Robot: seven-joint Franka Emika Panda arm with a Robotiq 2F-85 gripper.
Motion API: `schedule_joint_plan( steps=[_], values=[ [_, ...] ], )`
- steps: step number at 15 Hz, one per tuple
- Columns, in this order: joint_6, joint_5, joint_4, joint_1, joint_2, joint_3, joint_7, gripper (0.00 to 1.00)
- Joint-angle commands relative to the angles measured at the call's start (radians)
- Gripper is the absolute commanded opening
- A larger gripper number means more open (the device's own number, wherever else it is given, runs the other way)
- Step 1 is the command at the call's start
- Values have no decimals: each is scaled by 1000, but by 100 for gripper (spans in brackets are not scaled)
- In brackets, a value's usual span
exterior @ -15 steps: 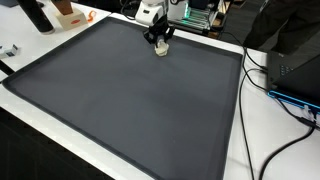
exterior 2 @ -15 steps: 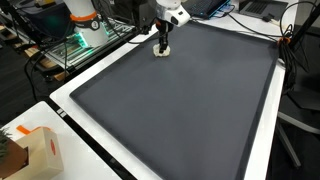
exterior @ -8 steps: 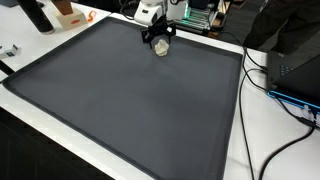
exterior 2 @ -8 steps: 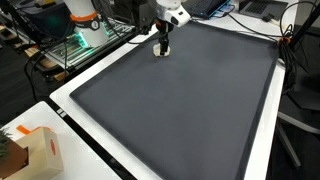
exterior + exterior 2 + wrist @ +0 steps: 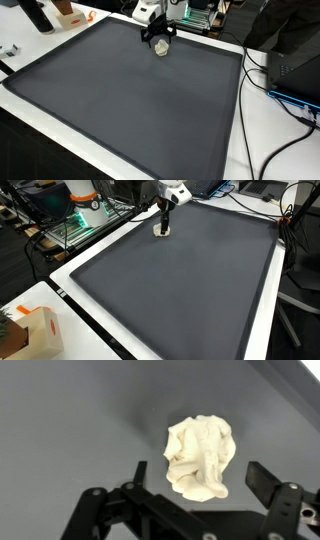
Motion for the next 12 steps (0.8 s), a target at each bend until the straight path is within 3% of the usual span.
schedule_joint_plan(
  steps=[1, 6, 12],
  values=[
    [-81, 0, 32, 20, -35, 3, 160, 100],
    [-243, -10, 126, 62, -50, 3, 473, 100],
    [-352, -17, 229, 105, -35, 9, 743, 100]
  ],
)
